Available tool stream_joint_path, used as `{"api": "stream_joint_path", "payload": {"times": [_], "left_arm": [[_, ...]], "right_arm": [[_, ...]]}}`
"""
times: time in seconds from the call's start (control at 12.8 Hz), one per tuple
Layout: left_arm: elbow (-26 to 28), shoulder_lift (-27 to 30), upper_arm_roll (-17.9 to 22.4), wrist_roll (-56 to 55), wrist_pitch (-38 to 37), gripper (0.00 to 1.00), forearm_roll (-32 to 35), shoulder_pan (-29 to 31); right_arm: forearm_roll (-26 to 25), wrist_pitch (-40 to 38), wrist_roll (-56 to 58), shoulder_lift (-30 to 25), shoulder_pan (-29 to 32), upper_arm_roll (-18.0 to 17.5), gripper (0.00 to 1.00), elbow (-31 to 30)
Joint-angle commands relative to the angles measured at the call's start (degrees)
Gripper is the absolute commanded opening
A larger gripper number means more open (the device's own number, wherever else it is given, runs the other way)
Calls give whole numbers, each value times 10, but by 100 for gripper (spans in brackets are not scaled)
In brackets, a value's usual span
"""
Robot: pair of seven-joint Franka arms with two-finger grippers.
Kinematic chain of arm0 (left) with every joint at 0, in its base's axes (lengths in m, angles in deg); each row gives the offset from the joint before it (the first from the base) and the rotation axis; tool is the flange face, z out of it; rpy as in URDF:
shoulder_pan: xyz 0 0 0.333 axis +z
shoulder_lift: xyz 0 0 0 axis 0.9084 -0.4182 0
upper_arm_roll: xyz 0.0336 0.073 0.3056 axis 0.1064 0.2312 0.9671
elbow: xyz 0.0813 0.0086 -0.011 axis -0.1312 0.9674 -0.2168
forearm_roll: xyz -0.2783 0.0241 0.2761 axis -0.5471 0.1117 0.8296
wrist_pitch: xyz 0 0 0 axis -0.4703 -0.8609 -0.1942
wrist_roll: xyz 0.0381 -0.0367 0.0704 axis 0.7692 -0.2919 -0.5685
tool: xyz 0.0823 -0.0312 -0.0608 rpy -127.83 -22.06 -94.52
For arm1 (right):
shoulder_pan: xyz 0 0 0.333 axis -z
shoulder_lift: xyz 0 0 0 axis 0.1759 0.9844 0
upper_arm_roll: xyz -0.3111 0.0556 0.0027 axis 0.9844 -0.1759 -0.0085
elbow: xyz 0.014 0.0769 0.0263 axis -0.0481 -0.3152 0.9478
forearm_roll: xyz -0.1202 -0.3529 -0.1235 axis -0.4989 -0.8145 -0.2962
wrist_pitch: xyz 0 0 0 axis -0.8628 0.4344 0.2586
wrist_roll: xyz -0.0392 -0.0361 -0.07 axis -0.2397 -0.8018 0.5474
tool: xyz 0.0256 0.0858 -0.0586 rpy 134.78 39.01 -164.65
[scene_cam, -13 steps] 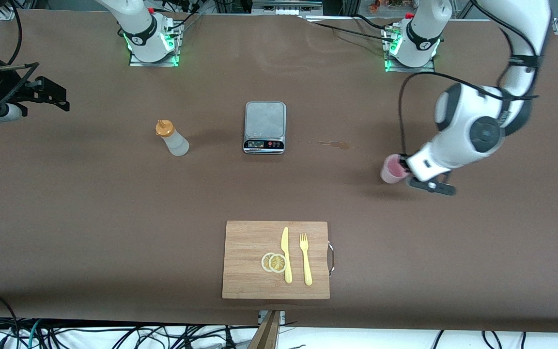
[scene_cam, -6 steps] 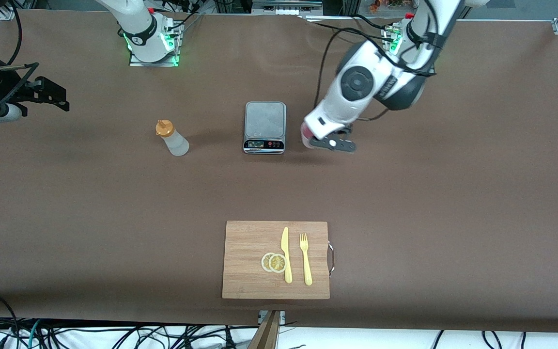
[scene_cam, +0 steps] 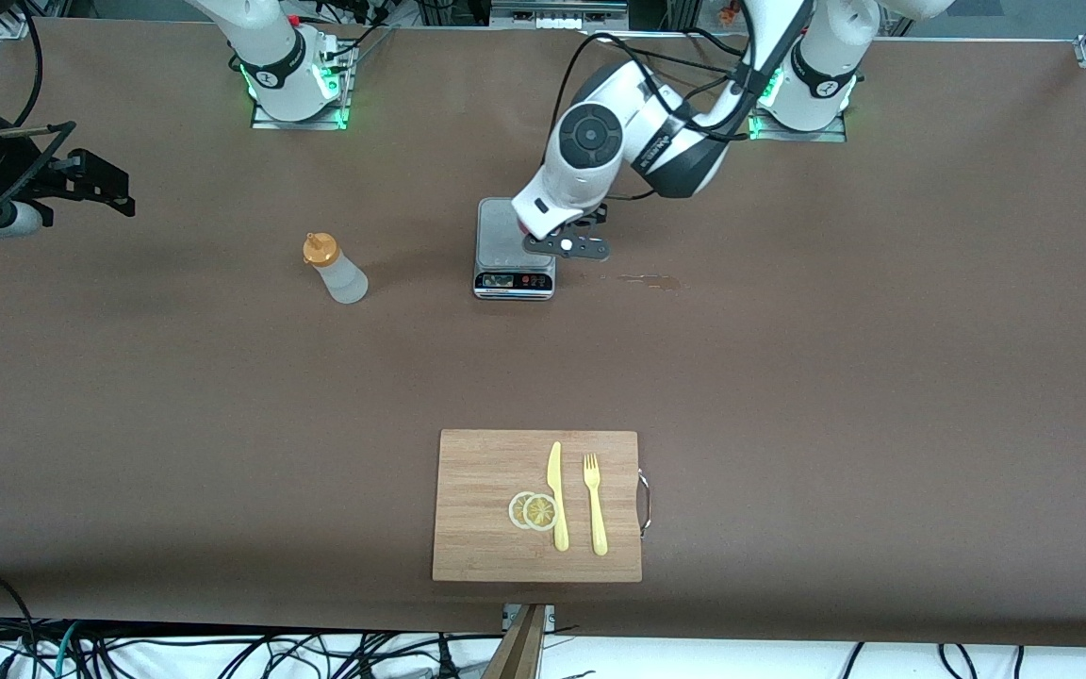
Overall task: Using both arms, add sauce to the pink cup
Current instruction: 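Lift the pink cup with the left gripper and carry it to the scale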
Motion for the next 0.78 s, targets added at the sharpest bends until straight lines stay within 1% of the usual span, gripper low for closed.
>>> {"api": "stream_joint_path", "payload": {"times": [0.0, 0.16, 0.39, 0.47, 0.55, 0.63, 0.71], "left_arm": [[-25, -30, 9, -12, 25, 0, -21, -23], [-25, -39, 9, -25, 46, 0, -20, -35], [-26, -51, 9, -25, 49, 0, -19, -36], [-25, -52, 9, -25, 49, 24, -18, -38], [-25, -51, 9, -25, 49, 44, -19, -37], [-26, -47, 10, -25, 48, 74, -19, -36], [-26, -41, 11, -24, 46, 100, -20, -34]], "right_arm": [[9, -8, -4, 1, 4, -1, 100, 6], [9, -8, -4, 1, 4, -1, 100, 6], [9, -8, -5, 1, 4, -1, 100, 6], [9, -8, -5, 1, 4, -1, 100, 6], [9, -8, -5, 1, 4, -1, 100, 6], [9, -8, -5, 1, 4, -1, 100, 6], [9, -8, -6, 1, 4, -1, 100, 6]]}}
